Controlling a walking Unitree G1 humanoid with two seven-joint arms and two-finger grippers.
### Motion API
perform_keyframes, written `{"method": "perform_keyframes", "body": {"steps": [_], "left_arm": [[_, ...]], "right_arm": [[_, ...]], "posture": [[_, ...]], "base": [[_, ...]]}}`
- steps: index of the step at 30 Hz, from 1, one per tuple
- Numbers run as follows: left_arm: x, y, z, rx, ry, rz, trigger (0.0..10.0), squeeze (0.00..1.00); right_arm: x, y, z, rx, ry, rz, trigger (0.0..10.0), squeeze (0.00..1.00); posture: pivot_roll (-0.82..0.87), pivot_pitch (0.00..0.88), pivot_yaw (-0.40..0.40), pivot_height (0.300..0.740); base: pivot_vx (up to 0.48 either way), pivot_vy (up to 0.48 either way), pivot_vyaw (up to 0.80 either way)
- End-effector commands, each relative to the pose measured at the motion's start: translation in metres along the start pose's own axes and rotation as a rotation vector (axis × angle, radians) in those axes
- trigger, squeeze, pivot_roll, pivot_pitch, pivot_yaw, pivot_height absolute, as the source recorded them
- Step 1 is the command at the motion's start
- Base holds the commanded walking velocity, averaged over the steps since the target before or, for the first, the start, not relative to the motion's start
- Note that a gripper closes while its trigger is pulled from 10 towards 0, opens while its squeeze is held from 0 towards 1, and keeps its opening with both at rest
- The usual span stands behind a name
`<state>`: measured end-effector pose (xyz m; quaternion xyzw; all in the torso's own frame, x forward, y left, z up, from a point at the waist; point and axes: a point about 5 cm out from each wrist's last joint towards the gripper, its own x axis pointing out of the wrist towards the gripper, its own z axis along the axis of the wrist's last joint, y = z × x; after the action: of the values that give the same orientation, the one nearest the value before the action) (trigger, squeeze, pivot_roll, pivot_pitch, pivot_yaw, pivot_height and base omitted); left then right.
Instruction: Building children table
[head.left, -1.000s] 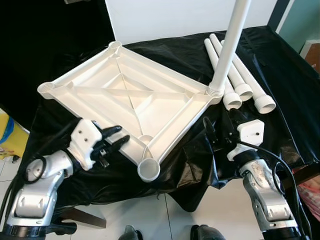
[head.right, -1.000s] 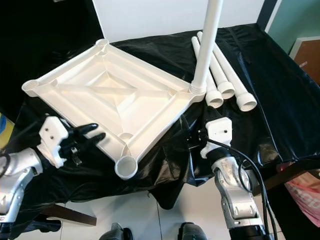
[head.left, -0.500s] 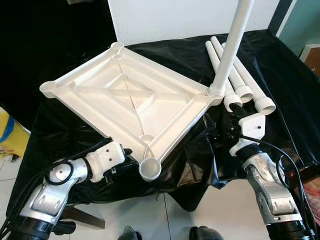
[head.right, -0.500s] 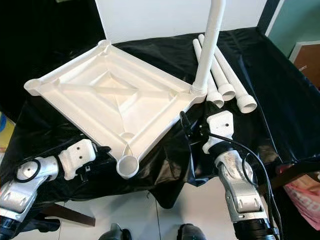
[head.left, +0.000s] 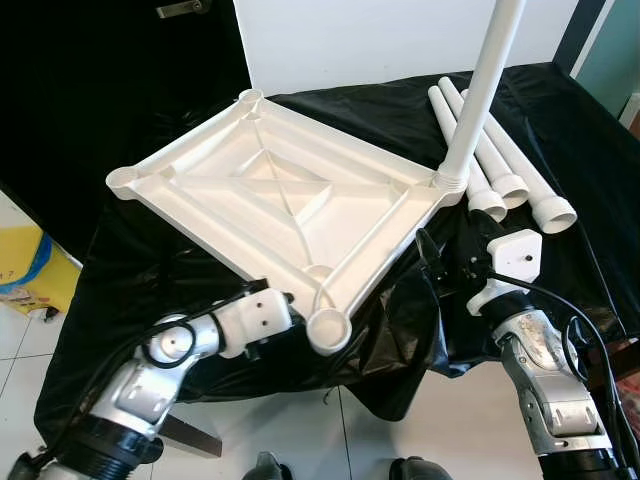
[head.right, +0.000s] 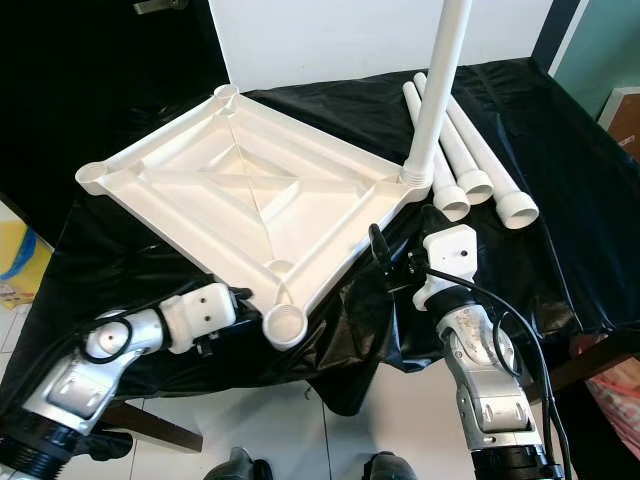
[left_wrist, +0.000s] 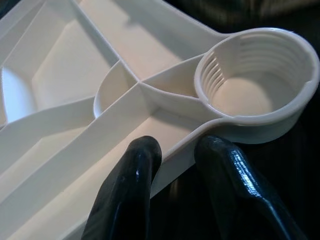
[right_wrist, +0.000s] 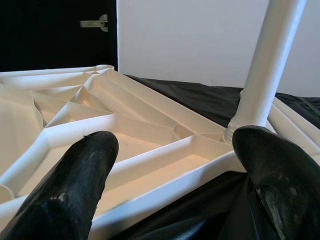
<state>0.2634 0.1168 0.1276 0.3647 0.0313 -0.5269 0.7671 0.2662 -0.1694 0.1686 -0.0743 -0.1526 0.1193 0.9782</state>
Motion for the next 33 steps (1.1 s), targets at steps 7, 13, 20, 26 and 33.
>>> {"method": "perform_keyframes", "body": {"steps": [7, 13, 20, 26, 33], "left_arm": [[0.023, -0.016, 0.010, 0.027, -0.043, -0.098, 10.0, 0.00], [0.024, -0.016, 0.003, 0.094, -0.004, -0.149, 10.0, 0.00], [0.010, 0.011, -0.023, 0.131, 0.146, -0.145, 10.0, 0.00], [0.004, 0.024, -0.030, 0.123, 0.183, -0.125, 10.0, 1.00], [-0.001, 0.041, -0.038, 0.069, 0.215, -0.135, 10.0, 0.00]], "right_arm": [[-0.003, -0.002, 0.001, -0.007, 0.008, -0.010, 10.0, 0.00], [-0.001, -0.002, 0.001, -0.012, 0.006, -0.008, 10.0, 0.00], [0.002, -0.003, 0.001, -0.019, 0.002, 0.000, 10.0, 0.00], [0.002, -0.003, 0.002, -0.020, -0.001, -0.001, 10.0, 0.00], [0.001, -0.002, 0.003, -0.024, -0.008, -0.007, 10.0, 0.00]], "posture": [[-0.12, 0.130, 0.058, 0.740], [-0.12, 0.124, 0.058, 0.740], [-0.12, 0.118, 0.063, 0.740], [-0.12, 0.116, 0.067, 0.740], [-0.13, 0.102, 0.083, 0.740]], "base": [[0.000, 0.000, 0.00], [0.000, 0.000, 0.00], [0.000, 0.000, 0.00], [0.000, 0.000, 0.00], [0.000, 0.000, 0.00]]}}
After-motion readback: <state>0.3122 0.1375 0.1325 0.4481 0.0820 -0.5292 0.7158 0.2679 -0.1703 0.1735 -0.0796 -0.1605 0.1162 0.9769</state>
